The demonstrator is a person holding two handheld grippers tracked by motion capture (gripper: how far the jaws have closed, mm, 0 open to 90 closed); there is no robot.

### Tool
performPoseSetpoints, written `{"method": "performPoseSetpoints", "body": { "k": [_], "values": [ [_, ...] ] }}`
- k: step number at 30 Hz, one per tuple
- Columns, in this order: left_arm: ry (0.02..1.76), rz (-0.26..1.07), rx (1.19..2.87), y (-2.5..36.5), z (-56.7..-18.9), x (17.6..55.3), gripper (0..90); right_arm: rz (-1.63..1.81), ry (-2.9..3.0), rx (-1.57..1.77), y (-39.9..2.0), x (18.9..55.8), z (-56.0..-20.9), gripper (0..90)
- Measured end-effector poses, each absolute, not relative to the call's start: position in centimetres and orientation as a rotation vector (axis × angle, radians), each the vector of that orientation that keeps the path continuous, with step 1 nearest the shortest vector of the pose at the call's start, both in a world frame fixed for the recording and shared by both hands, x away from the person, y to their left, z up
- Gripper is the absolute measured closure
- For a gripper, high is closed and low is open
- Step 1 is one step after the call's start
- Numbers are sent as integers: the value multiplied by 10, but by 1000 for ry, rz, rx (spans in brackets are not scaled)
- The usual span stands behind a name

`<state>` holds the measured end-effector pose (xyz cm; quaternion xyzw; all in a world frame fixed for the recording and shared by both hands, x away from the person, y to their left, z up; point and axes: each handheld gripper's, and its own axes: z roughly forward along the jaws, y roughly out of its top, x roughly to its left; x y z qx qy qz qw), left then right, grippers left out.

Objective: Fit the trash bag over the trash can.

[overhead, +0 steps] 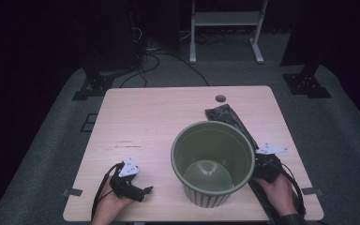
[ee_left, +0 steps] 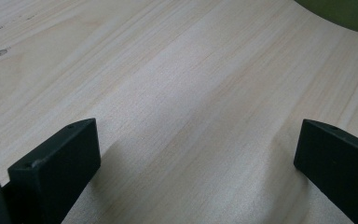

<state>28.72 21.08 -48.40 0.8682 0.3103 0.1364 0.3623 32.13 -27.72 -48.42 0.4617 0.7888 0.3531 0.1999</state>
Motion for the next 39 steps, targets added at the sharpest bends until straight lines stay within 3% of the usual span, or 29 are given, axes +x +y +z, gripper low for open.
{"method": "performPoseSetpoints", "body": {
  "k": [6,9,25,39],
  "values": [
    [801,352,2235,211,-484,287,0,995,2206,1282,-283,319,-481,729],
    [801,352,2235,211,-484,287,0,1010,2214,1269,-285,318,-482,882],
    [801,351,2235,211,-484,287,0,1039,2219,1223,-288,313,-477,900],
    [802,352,2234,211,-484,287,0,1195,2152,1147,-295,301,-444,900]
  ]
}}
